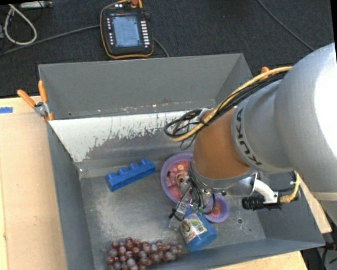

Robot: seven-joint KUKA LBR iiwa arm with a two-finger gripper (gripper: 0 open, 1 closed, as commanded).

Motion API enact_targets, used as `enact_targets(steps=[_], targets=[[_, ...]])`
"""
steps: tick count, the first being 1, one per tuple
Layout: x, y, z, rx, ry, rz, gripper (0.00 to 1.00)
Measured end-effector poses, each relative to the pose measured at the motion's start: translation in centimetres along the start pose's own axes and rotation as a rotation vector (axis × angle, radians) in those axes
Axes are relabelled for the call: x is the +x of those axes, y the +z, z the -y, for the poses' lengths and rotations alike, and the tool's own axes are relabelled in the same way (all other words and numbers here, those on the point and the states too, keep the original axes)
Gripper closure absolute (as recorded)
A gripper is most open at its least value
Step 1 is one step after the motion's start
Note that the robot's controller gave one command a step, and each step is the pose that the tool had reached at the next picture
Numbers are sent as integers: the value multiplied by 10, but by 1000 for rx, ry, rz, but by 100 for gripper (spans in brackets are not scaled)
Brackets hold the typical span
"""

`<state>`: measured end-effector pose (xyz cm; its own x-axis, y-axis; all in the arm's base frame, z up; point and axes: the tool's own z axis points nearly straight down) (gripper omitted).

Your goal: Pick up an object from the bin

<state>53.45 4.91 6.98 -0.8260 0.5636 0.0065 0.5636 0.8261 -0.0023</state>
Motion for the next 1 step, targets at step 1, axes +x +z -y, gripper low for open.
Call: enact_targets(steps=[1], targets=[[-3, 1, 87, 3, -247, -3, 0]])
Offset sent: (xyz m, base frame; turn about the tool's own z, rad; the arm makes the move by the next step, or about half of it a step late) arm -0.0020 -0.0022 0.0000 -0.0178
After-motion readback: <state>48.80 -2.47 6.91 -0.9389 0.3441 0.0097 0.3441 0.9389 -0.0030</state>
